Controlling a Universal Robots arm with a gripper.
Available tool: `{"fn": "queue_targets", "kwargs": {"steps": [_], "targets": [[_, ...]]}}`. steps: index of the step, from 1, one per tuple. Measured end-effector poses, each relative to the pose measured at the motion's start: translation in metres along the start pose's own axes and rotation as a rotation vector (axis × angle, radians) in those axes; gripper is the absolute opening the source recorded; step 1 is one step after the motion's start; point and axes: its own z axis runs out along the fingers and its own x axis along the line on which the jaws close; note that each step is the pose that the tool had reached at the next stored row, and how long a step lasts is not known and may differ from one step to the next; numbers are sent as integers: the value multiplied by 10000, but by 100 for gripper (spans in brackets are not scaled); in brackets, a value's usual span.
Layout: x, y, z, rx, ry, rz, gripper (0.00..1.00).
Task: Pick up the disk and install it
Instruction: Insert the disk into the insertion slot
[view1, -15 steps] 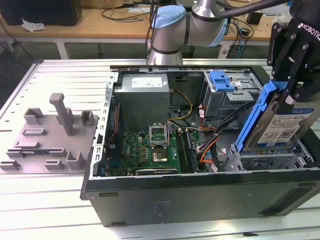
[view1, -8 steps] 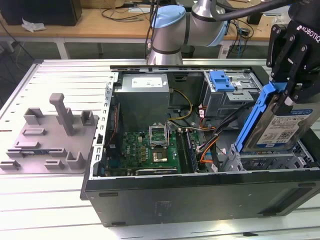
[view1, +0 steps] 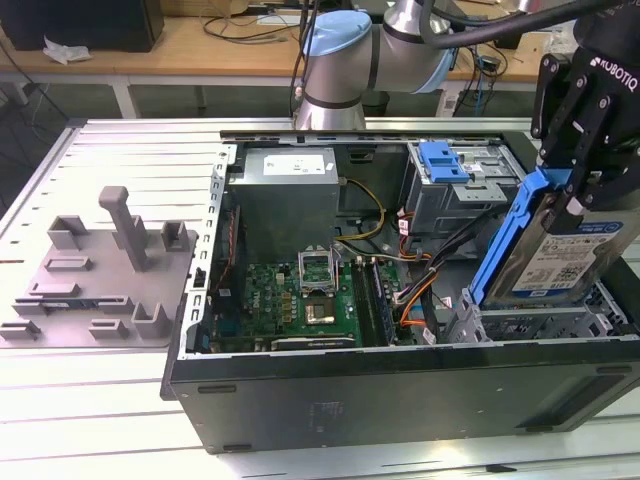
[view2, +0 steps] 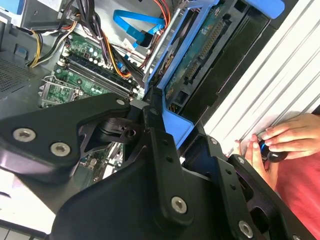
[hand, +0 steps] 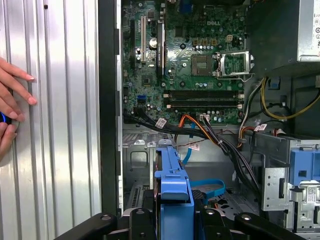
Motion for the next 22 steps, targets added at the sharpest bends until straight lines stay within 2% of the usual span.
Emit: {"fn": "queue_targets", "kwargs": {"steps": [22], "targets": [[1, 0, 130, 27, -1, -16, 37]]}}
